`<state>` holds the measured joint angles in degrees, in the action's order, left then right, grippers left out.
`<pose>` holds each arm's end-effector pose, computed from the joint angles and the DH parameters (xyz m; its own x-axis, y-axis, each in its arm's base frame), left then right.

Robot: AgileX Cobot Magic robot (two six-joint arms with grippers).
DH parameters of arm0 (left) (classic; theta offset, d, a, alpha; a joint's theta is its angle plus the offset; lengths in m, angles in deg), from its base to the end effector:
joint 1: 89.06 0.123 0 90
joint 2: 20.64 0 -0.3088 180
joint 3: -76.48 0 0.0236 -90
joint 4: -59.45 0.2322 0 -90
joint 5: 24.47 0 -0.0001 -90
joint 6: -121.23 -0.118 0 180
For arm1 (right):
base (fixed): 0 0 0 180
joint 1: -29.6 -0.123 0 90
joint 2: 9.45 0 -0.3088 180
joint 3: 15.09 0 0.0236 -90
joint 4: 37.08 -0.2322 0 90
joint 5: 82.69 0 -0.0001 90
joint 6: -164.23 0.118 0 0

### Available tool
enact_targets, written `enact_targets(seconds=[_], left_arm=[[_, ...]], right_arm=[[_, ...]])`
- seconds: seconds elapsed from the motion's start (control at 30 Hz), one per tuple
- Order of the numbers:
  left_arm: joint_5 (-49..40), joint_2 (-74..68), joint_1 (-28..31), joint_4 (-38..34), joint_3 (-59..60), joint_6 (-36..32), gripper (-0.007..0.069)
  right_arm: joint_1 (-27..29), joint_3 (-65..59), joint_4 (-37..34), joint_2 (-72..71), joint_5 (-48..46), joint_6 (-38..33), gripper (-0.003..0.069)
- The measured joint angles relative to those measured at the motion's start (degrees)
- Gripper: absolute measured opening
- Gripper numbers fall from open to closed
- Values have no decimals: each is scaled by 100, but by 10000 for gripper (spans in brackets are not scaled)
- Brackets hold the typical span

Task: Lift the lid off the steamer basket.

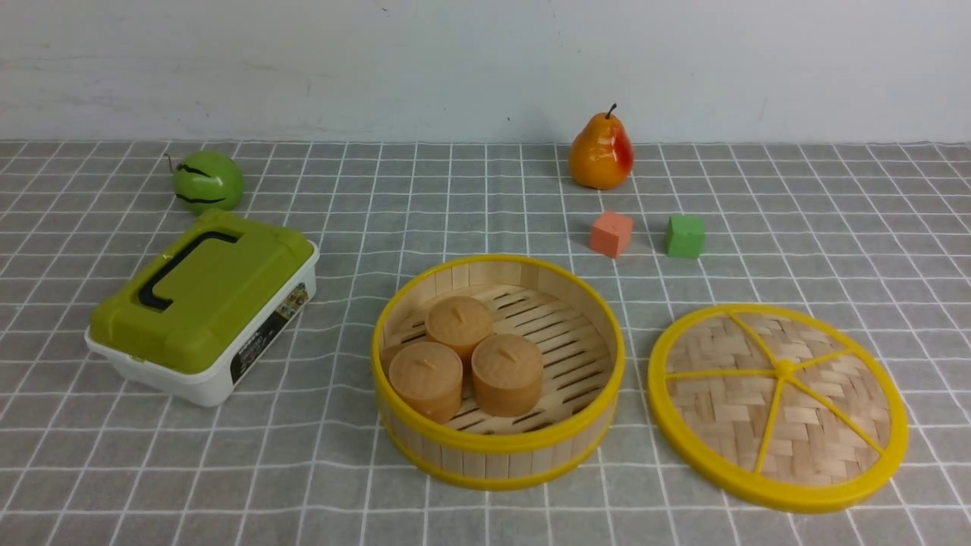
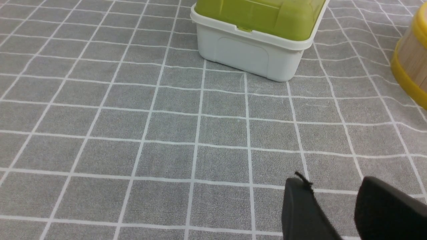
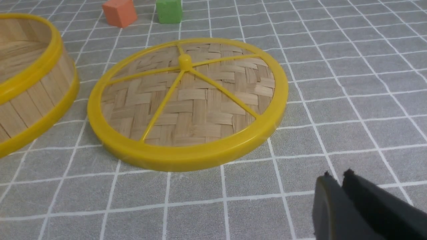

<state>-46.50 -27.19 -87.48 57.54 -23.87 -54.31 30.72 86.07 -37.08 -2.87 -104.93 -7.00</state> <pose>0.0354 -0.0005 0.1602 -0.3090 -0.1171 -0.9438 -0.0495 0.9930 -0.1070 0.0352 -0.0007 0.1646 -0.2968 0.1583 -0.9417 0.0656 0.9872 0.1453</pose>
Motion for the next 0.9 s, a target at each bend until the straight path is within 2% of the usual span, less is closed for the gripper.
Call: enact_targets(seconds=[0.9], left_arm=[[0, 0, 0, 0, 0, 0, 239]], right_arm=[[0, 0, 0, 0, -5, 0, 59]])
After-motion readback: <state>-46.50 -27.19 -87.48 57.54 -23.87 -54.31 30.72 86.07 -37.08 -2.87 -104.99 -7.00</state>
